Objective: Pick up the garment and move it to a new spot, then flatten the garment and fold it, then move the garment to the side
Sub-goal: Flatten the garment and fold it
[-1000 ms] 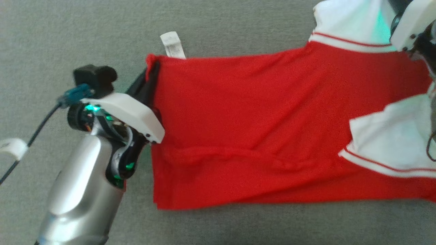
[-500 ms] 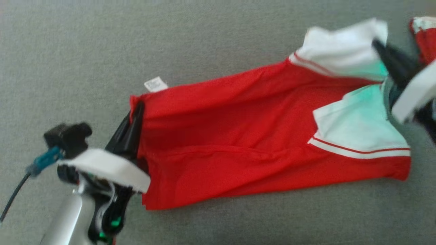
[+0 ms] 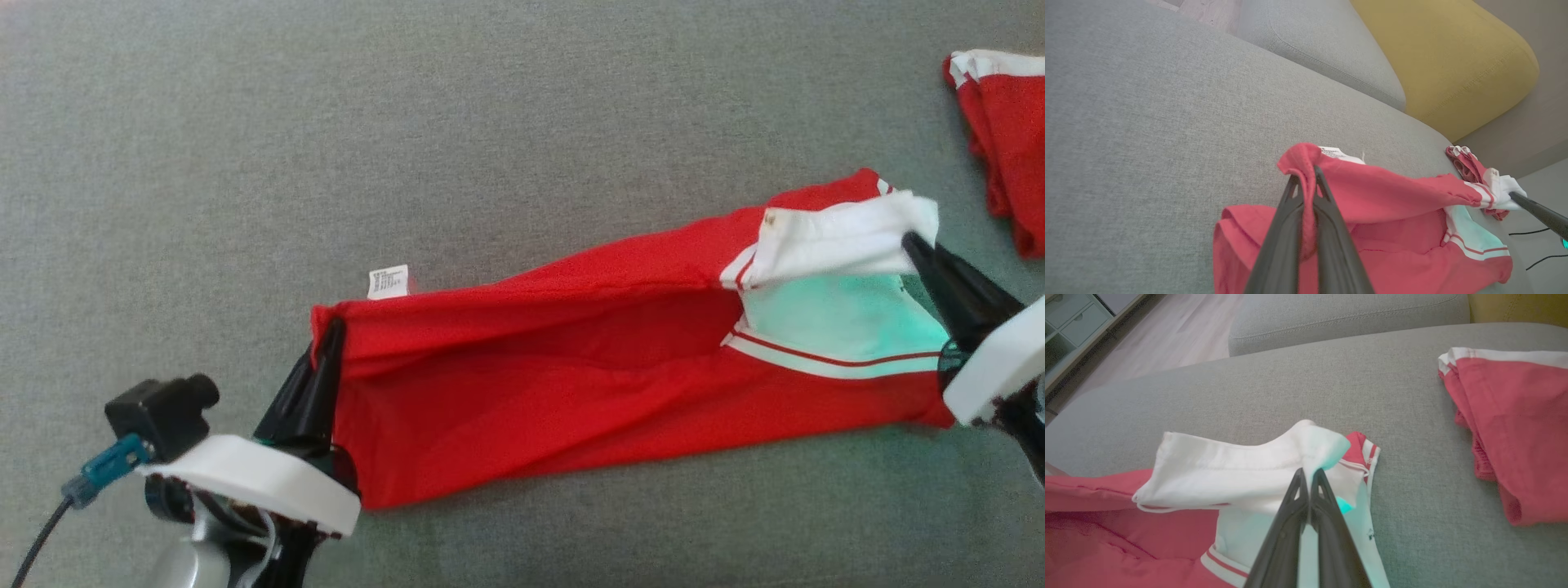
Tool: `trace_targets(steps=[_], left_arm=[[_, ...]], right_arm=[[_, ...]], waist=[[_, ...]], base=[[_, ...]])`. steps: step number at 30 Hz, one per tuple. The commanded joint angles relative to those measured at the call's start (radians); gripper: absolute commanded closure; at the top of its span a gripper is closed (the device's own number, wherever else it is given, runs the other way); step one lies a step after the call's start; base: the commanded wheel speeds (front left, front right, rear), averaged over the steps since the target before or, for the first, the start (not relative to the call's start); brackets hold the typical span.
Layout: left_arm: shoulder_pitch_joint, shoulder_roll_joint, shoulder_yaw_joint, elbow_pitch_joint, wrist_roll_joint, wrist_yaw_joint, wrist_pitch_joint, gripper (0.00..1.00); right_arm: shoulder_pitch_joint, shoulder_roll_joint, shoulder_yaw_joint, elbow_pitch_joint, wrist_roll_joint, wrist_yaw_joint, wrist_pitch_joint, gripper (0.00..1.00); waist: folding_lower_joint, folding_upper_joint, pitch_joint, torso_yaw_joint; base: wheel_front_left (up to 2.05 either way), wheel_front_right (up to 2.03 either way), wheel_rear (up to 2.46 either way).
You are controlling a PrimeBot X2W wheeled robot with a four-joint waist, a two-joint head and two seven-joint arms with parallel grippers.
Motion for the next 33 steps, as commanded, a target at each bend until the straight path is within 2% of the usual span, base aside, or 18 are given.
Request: trace_targets(steps=[1,8,9,10,11,14,17,20,23,27,33], left_arm=[[-0.006,0.013,0.029,-0.041,0.0,0.001,-0.011,1.0],[0.033,0.021,0.022,-0.012,-0.002,-0.001,-0.014,0.98],[0.038,0.021,0.016,-0.003,-0.004,-0.006,-0.012,0.72],[0.046,0.023,0.009,0.007,-0.005,-0.01,-0.008,0.18],[0.056,0.027,0.002,0.018,-0.004,-0.012,-0.003,0.0],[0.085,0.045,-0.009,0.049,0.022,-0.008,-0.006,0.0],[0.105,0.036,0.029,0.053,0.054,0.033,-0.074,0.0],[0.101,0.014,0.097,0.038,0.129,0.093,-0.229,0.0],[0.09,-0.003,0.12,0.054,0.23,0.128,-0.395,0.0],[0.074,-0.047,0.097,0.099,0.3,0.139,-0.495,0.0],[0.051,-0.118,0.08,0.161,0.359,0.116,-0.522,0.0]], right_arm=[[0.024,-0.014,-0.011,-0.046,-0.016,0.008,0.008,1.0],[0.082,0.008,-0.004,-0.05,-0.066,0.008,0.067,1.0],[0.09,0.009,0.004,-0.052,-0.077,0.008,0.083,0.71],[0.098,0.003,0.015,-0.056,-0.094,0.008,0.098,0.0],[0.106,-0.004,0.024,-0.058,-0.111,0.008,0.114,0.0],[0.114,-0.007,0.014,-0.073,-0.147,0.008,0.146,0.0],[0.108,0.004,-0.025,-0.117,-0.163,0.008,0.163,0.0],[0.08,0.059,-0.09,-0.134,-0.176,0.008,0.178,0.0],[0.04,0.106,-0.095,-0.084,-0.238,0.008,0.21,0.0],[-0.035,0.167,-0.071,0.024,-0.303,0.008,0.235,0.0],[-0.123,0.195,-0.072,0.187,-0.39,0.008,0.234,0.0]], waist=[[0.0001,0.0,-0.004,0.0],[0.0001,0.0,-0.018,-0.01],[0.0001,0.0,-0.021,-0.011],[0.0001,0.0,-0.024,-0.012],[0.0001,0.0,-0.027,-0.014],[0.0001,0.0,-0.04,-0.021],[0.0001,0.0,-0.05,-0.024],[0.0001,0.0,-0.048,-0.027],[0.0001,0.0,-0.037,-0.025],[0.0001,0.0,-0.017,-0.014],[0.0001,0.0,0.004,0.021]], base=[[0.0,0.0,0.0],[0.0,0.0,0.0],[0.0,0.0,0.0],[0.0,0.0,0.0],[0.0,0.0,0.0],[0.0,0.0,0.0],[0.0,0.0,0.0],[0.0,0.0,0.0],[0.0,0.0,0.0],[0.0,0.0,0.0],[0.0,0.0,0.0]])
